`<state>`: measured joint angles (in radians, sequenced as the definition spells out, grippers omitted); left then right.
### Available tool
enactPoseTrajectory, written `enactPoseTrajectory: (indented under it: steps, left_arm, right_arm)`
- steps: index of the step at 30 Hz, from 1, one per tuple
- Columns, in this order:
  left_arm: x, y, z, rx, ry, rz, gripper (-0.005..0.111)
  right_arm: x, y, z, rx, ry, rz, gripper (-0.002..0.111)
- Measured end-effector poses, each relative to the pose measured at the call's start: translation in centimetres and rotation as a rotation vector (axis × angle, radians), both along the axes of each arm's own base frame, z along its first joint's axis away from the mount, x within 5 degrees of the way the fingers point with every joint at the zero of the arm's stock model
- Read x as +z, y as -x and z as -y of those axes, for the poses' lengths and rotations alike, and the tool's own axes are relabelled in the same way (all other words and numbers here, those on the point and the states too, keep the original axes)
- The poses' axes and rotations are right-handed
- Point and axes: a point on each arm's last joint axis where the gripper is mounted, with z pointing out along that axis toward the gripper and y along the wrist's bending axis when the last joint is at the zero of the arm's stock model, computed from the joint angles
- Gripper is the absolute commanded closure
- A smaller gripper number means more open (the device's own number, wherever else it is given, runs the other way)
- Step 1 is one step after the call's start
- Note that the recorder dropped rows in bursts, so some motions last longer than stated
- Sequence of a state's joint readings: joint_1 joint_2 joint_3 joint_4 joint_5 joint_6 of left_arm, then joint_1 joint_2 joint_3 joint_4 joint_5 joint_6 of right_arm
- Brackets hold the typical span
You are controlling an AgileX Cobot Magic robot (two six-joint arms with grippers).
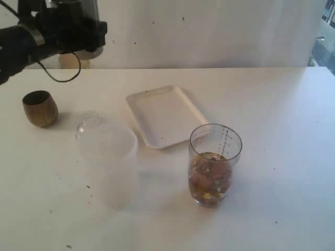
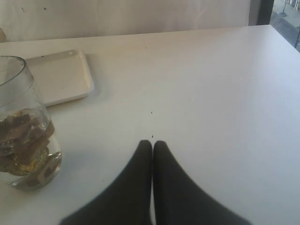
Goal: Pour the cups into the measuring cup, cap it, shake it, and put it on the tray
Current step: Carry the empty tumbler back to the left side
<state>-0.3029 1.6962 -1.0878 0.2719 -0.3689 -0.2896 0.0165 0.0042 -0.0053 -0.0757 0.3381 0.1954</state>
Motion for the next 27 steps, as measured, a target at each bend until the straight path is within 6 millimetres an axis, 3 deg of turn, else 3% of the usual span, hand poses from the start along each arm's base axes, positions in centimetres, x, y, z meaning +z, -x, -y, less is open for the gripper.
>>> enactPoseTrajectory:
  steps: [6,10,19,27]
  left_arm:
    - [-3.4,0.4,-4.0,0.081,0.008,-0.036,0.107]
    - [-5.2,0.2,-5.4,0.111,0.011,-0.053,0.107]
    - [-11.8,-1.4,-4.7,-0.004,-0.025,-0.061,0.107]
    - [-15.2,-1.9,-4.8,0.013,-0.048,-0.054,0.107]
  right_arm:
    - [0.0,0.0,0.0,0.000,0.000,0.000,0.108]
    - [0.0,0.0,0.0,0.000,0.000,0.000,0.108]
    - [0.0,0.0,0.0,0.000,0.000,0.000,0.108]
    - [0.0,0.0,0.0,0.000,0.000,0.000,0.108]
